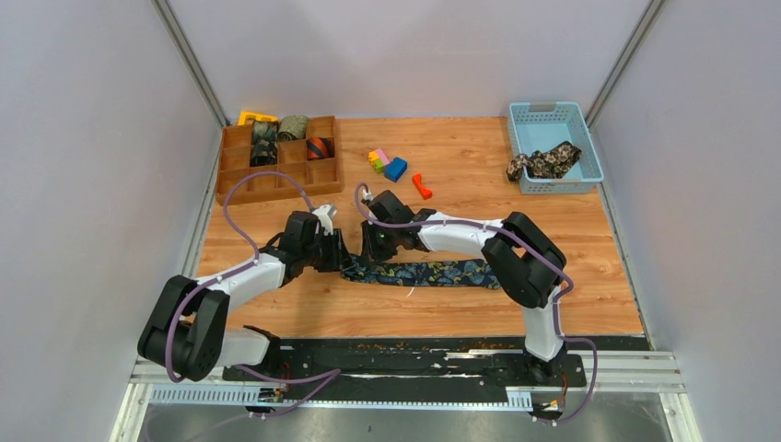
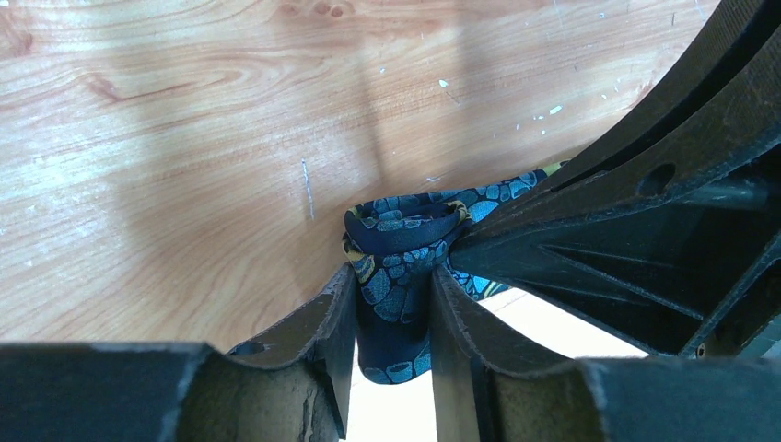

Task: Roll the ties
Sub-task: Roll the tie at the center of the board.

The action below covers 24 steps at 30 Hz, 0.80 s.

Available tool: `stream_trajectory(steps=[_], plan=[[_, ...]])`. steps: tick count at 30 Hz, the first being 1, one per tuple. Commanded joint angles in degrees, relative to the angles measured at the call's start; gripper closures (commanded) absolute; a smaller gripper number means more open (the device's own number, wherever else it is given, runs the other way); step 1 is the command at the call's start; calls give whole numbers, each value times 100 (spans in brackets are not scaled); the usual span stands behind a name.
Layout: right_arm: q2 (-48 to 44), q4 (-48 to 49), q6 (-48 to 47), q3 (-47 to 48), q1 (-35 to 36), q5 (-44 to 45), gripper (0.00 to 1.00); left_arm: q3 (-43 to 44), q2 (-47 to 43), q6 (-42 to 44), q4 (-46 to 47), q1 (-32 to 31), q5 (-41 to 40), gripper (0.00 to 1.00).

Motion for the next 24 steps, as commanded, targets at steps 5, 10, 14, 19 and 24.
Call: stream_trajectory(steps=[5,10,14,19,24], plan=[[-128,-64,-48,58,-15,102,100,22,57,88,-95,25,-59,67],[-388,-145,-82,31,-14,176,100,68,-80,211,-397,15,-372,68],[-607,-184,-107,-44,-24,268,100,173,-178,340,-714,14,-689,70],[-758,-200,-115,-79,-31,326,100,283,-348,459,-1032,8,-994,71],[-887,-83,-68,-222,-36,343,92,360,-509,541,-1299,-26,-1302,72]])
